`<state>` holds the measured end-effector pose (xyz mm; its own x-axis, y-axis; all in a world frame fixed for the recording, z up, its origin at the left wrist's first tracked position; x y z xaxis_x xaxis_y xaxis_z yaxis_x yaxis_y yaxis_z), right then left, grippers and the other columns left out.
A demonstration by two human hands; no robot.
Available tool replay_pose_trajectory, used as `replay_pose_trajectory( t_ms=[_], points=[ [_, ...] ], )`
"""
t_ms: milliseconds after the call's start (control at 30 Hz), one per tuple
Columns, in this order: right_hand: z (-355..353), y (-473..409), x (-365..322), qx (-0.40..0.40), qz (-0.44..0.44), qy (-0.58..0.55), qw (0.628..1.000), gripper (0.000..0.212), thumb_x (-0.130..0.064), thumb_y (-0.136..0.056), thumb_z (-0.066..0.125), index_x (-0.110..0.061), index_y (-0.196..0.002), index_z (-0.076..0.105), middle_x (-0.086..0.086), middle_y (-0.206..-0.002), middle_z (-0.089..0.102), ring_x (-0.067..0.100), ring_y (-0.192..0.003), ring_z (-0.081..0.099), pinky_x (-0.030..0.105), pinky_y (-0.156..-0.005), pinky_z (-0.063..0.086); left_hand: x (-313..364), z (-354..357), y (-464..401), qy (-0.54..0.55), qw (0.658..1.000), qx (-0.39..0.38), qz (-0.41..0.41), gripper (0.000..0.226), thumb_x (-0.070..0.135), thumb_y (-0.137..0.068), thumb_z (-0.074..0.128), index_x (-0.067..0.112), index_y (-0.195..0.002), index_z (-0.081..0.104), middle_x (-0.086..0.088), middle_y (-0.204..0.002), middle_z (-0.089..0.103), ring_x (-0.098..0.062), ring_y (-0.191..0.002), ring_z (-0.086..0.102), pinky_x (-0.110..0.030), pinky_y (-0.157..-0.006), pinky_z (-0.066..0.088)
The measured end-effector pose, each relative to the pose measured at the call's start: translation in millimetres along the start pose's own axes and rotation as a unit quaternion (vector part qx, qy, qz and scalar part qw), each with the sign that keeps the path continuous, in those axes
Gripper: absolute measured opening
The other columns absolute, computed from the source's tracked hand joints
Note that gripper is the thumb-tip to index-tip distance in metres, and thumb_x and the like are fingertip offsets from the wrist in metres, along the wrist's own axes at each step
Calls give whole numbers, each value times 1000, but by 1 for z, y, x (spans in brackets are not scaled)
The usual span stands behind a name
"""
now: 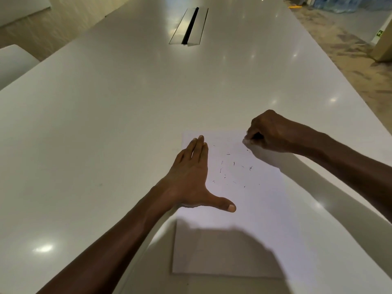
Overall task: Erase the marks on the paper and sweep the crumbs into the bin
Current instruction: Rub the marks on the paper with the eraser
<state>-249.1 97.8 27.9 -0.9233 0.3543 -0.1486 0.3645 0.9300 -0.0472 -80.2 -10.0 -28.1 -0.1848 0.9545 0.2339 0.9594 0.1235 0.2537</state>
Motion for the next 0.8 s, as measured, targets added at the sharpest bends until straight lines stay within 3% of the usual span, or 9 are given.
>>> replay_pose_trajectory(
  t_ms=[100, 200, 300, 433, 533, 600, 667, 733, 800],
  points=[
    [-6, -7, -7, 14, -2, -20, 1000, 8, -2, -78, 68, -4, -76, 75, 14, -74, 73, 24, -67, 69, 35, -61, 54, 0, 0, 1, 3, 1000, 0, -1, 163, 102, -42, 50, 6, -152, -22, -6, -158, -34, -20, -147, -30, -41, -123, -6],
    [-11, -22, -36, 50, -15, -104, 993, 7, -7, -81, 73, -8, -83, 80, 3, -83, 77, 3, -64, 62, 17, -63, 50, -1, 0, 0, 9, 1000, 1, -1, 163, 102, -41, 50, 7, -152, -23, -6, -158, -35, -19, -147, -30, -42, -123, -7],
    [1, -38, -52, 42, -25, -117, 992, 9, -5, -83, 71, -6, -85, 80, 4, -86, 77, 1, -65, 59, 3, -61, 40, -1, 1, 0, 12, 1000, 1, -3, 164, 104, -40, 49, 7, -152, -23, -5, -159, -34, -19, -147, -30, -43, -124, -4],
    [12, -35, -45, 6, -42, -56, 998, 14, -6, -83, 62, -2, -75, 74, 13, -74, 73, 24, -67, 67, 32, -61, 53, -2, 1, 0, 13, 1000, 2, -1, 163, 102, -42, 51, 8, -152, -23, -5, -158, -35, -18, -146, -31, -41, -123, -6],
    [15, -25, -31, -18, -50, 20, 998, 18, -9, -75, 51, -2, -72, 67, 17, -70, 64, 31, -69, 61, 39, -55, 51, -2, 1, -1, 13, 1000, 1, 3, 163, 101, -42, 53, 8, -152, -23, -4, -159, -35, -17, -146, -31, -40, -122, -7],
    [14, -17, -23, -26, -47, 44, 998, 21, -16, -75, 47, -5, -73, 65, 10, -67, 60, 28, -66, 58, 39, -54, 51, -2, 1, -1, 10, 1000, 0, 3, 163, 101, -42, 52, 8, -152, -23, -4, -159, -35, -17, -146, -31, -41, -123, -7],
    [8, -9, -18, -18, -43, 35, 998, 23, -25, -79, 42, -13, -68, 58, -11, -61, 49, 8, -59, 50, 37, -56, 52, -1, 0, 0, 7, 1000, -2, 3, 162, 101, -43, 53, 7, -152, -22, -5, -159, -34, -18, -147, -30, -40, -123, -7],
    [5, -1, -14, -17, -50, 20, 998, 22, -19, -82, 47, -24, -61, 42, -20, -60, 36, -3, -59, 43, 37, -55, 51, -1, 0, -1, 6, 1000, -5, 0, 162, 101, -43, 52, 7, -152, -22, -5, -159, -34, -18, -147, -30, -41, -123, -6],
    [3, 2, -11, -9, -55, 30, 998, 28, -11, -83, 53, -23, -62, 38, -17, -61, 35, 1, -57, 42, 36, -54, 50, -1, 0, -1, 4, 1000, -7, -3, 163, 102, -42, 51, 7, -152, -22, -5, -159, -35, -19, -147, -30, -43, -123, -5]
  ],
)
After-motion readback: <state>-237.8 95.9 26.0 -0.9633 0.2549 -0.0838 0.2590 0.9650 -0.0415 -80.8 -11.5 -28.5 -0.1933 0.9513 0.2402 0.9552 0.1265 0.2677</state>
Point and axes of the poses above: each hand's wrist, its own y-axis away from the middle knuckle, its own z-axis out of the palm, x = y × z, the point moved 7 cm from there along -y, towards the middle knuckle
